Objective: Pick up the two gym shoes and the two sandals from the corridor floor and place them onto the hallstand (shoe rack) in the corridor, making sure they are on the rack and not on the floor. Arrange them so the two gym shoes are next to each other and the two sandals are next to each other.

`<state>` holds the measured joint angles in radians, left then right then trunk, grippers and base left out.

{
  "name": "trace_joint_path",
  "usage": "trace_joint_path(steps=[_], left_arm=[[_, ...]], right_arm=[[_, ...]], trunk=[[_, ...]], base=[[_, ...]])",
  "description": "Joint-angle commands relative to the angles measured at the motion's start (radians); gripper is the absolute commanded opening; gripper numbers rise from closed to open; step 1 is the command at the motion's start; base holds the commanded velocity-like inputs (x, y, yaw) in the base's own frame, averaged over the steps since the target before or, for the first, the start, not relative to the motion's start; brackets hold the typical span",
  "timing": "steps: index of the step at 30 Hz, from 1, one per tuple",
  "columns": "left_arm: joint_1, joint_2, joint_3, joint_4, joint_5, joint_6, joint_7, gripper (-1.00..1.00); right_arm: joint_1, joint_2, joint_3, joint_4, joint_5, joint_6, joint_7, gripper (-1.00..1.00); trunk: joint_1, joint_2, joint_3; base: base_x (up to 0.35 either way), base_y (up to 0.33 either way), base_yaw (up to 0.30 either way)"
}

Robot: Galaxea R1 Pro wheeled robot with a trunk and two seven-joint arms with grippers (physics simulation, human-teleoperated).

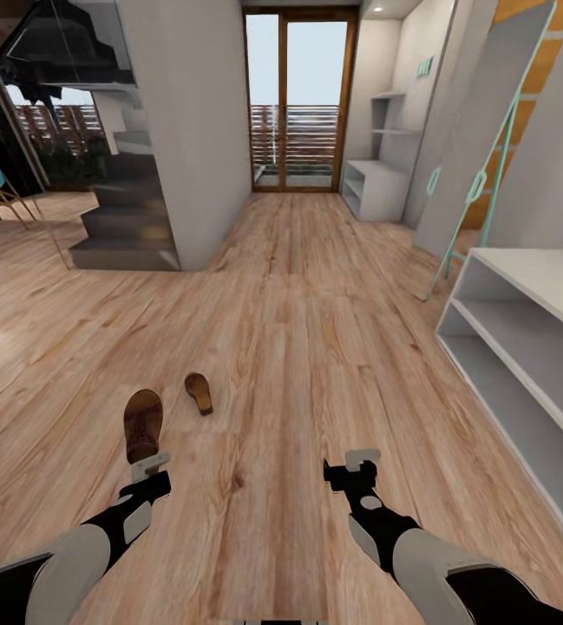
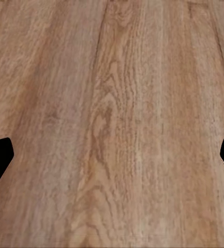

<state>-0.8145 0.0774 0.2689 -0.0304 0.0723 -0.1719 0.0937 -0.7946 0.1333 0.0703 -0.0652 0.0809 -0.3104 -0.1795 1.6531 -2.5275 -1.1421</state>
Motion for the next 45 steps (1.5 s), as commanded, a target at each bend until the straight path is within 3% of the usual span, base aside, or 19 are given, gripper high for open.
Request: trace_joint_path(steps=[1,31,45], left_arm=[[0.0,0.0,0.0,0.0,-0.001,0.0,-0.001,-1.0],[0.0,-0.001,0.0,0.0,0.0,0.0,0.0,-1.0],[0.0,-0.002,0.0,0.0,0.0,-0.001,0.0,-1.0]], right_arm=[[0.0,0.0,0.0,0.0,0.0,0.0,0.0,1.0],[0.0,0.0,0.001,0.002,0.002,0.024,0.0,1.0],[0.0,0.0,0.001,0.002,0.002,0.024,0.0,1.0]], trunk=[[0.0,0.0,0.0],[0.0,0.0,0.002],[0.0,0.0,0.018]], base=[[0.348,0.0,0.0],[0.347,0.0,0.009],[0.07,0.0,0.216]])
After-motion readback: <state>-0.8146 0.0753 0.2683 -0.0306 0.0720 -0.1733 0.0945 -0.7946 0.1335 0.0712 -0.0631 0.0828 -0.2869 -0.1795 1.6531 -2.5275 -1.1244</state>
